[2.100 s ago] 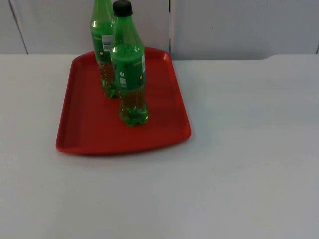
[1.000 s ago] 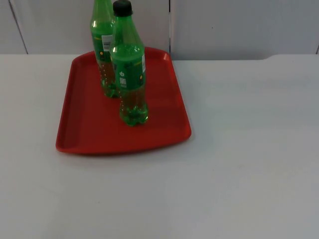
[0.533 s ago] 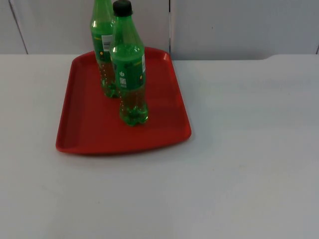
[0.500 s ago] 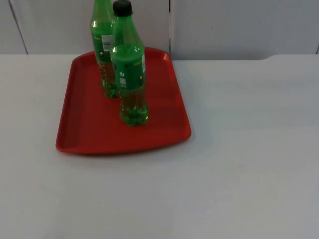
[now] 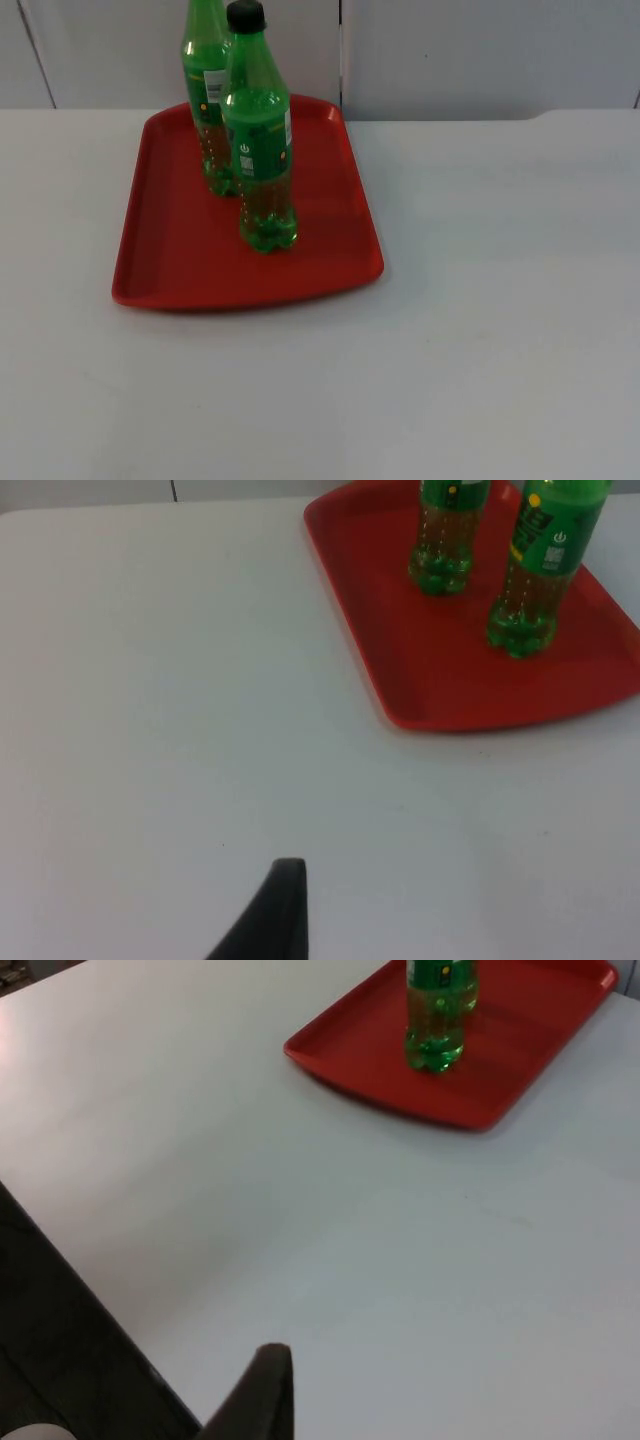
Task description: Place the bottle upright on the tray.
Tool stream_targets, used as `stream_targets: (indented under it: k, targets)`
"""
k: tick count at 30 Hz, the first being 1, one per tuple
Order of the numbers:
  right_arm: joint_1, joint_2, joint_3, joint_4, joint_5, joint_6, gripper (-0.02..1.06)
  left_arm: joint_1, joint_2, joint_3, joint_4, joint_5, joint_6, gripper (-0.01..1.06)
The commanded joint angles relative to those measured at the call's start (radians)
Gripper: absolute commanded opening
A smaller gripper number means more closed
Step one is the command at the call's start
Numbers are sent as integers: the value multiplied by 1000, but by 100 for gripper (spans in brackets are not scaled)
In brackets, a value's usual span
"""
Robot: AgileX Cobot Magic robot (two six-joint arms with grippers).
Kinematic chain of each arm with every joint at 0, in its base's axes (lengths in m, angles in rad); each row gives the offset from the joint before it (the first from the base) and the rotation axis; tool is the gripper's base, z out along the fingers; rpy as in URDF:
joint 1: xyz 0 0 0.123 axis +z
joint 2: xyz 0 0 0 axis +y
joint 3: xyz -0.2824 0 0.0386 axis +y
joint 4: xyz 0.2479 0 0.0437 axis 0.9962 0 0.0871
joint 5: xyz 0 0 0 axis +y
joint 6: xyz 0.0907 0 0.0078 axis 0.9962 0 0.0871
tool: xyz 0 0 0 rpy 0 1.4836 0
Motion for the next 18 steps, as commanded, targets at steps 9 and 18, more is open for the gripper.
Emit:
stream_targets:
  k: [9, 18]
  targets:
    - [-57, -2, 7, 2, 1, -4, 105, 101, -4, 4, -7, -14, -3, 105]
    - [-75, -2, 7, 2, 1, -4, 105, 101, -4, 4, -7, -14, -3, 105]
